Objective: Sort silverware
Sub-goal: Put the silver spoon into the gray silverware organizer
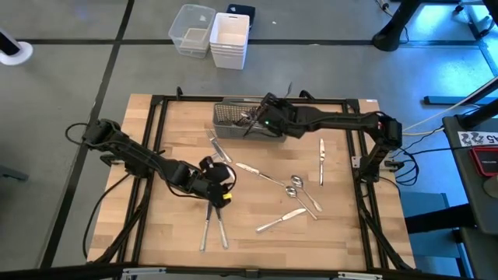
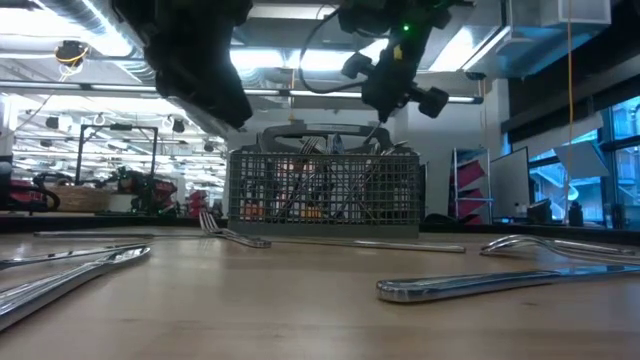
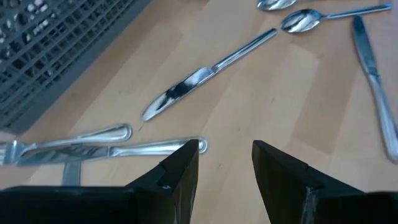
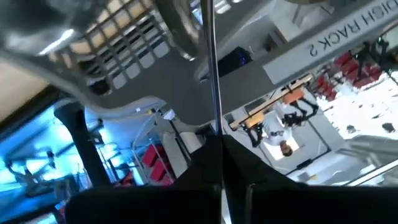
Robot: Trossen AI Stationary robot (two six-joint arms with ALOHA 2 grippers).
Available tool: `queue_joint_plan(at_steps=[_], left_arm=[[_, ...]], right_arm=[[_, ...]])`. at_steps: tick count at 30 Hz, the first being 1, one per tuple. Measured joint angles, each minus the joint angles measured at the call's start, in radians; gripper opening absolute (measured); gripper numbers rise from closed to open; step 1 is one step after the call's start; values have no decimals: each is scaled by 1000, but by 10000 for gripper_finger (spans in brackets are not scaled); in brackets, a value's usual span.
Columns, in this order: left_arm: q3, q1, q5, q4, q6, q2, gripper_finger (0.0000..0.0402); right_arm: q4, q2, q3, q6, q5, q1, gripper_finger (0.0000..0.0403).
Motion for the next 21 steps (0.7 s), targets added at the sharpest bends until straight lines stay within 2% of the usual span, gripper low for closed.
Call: queue_joint_plan(at_steps=[8, 12, 14, 21], left_arm=[[0, 0, -18, -16, -15, 0, 143], [0, 0, -22, -17, -15, 0, 143], [0, 0, -22, -17, -15, 0, 143], [0, 0, -22, -17, -15, 0, 143]], right_arm=[[2, 29, 0, -78, -25, -1, 0], [14, 93, 0, -155, 15, 0, 0], [31, 122, 0, -159, 42, 1, 0], [117, 150, -1, -158, 15, 1, 0]])
